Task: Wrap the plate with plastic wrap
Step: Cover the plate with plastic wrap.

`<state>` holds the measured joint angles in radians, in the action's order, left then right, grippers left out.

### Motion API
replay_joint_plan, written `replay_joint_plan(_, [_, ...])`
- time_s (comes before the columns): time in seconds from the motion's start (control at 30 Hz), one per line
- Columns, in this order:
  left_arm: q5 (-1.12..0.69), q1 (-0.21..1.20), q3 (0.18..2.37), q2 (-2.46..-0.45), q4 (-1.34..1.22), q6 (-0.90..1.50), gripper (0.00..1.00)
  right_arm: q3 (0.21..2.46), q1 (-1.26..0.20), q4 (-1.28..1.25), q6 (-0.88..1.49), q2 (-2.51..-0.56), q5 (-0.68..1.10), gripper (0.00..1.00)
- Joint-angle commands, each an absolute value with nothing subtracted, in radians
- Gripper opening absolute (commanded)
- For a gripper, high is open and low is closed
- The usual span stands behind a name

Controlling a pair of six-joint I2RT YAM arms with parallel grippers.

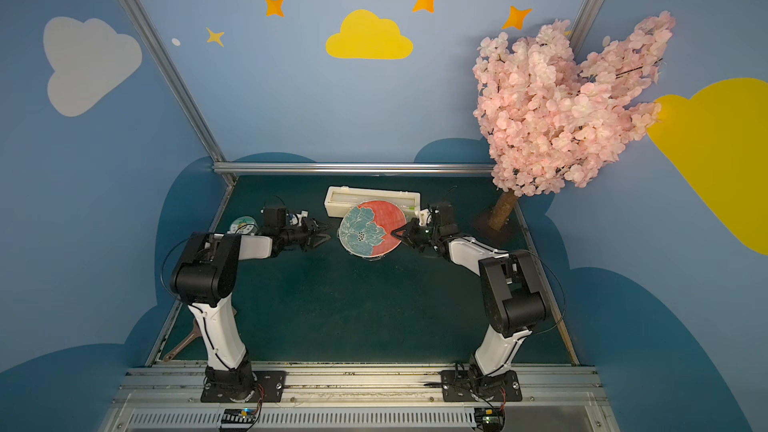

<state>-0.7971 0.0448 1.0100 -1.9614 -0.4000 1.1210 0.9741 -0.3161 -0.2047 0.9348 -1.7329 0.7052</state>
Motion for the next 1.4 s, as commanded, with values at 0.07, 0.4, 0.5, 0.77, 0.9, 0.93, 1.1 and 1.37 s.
replay_joint_plan(0.07, [-0.847, 0.013, 1.043, -1.885, -0.326, 1.028, 0.52, 1.022, -0.322, -0.323, 0.923, -1.691, 0.785, 0.02])
replay_joint_plan(0.4, [-0.95, 0.103, 1.082, -1.987, -0.647, 1.166, 0.38, 1.044, -0.346, -0.314, 0.911, -1.706, 0.787, 0.02])
replay_joint_plan(0.5, [-0.952, 0.126, 1.105, -2.013, -0.643, 1.165, 0.35, 1.05, -0.351, -0.305, 0.907, -1.709, 0.789, 0.01])
replay_joint_plan(0.77, [-0.943, 0.173, 1.111, -2.042, -0.643, 1.166, 0.33, 1.061, -0.356, -0.299, 0.904, -1.707, 0.785, 0.01])
replay_joint_plan(0.9, [-0.937, 0.2, 1.117, -2.047, -0.659, 1.175, 0.32, 1.072, -0.368, -0.303, 0.906, -1.722, 0.786, 0.0])
replay_joint_plan(0.93, [-0.937, 0.205, 1.119, -2.048, -0.666, 1.179, 0.32, 1.073, -0.371, -0.305, 0.908, -1.725, 0.785, 0.0])
replay_joint_plan(1.1, [-0.939, 0.206, 1.106, -2.041, -0.687, 1.187, 0.19, 1.07, -0.376, -0.302, 0.907, -1.726, 0.778, 0.0])
replay_joint_plan(1.37, [-0.953, 0.19, 1.089, -2.022, -0.692, 1.179, 0.03, 1.048, -0.37, -0.281, 0.897, -1.716, 0.763, 0.12])
